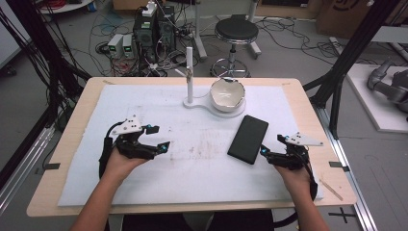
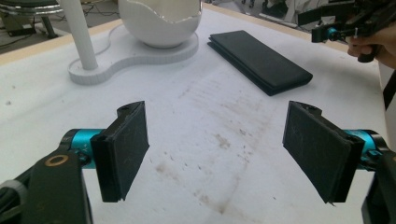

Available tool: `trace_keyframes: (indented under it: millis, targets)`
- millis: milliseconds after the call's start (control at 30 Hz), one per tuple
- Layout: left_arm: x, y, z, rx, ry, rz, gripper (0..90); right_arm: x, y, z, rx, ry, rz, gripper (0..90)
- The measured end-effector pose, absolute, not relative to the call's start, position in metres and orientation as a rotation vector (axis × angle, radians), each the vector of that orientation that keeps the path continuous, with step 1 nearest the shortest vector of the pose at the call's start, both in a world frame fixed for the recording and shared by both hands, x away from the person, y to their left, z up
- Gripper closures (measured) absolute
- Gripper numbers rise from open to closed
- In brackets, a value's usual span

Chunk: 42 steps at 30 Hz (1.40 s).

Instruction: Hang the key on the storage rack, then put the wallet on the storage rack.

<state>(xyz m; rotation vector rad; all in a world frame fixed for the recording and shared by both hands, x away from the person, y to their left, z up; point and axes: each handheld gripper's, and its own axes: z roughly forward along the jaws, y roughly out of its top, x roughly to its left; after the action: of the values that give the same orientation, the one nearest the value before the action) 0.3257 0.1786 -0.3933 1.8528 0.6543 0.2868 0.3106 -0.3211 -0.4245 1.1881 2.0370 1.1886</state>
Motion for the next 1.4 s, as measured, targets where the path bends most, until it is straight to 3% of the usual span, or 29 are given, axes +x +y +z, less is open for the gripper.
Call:
trace_keyframes:
  millis: [167,800,1400]
  targets:
    - [0.321,0.187,-0.398,1.860,0.665,0.310,16.5,0.311,-0.320,-0.427,1.191,2.049,1.180,19.1]
    - [0.327,0.212,-0.403,1.850,0.672,0.349,16.5,0.315,-0.308,-0.430,1.205,2.054,1.164,19.1]
    - [0.327,0.208,-0.407,1.888,0.661,0.356,16.5,0.318,-0.304,-0.431,1.250,2.048,1.172,19.1]
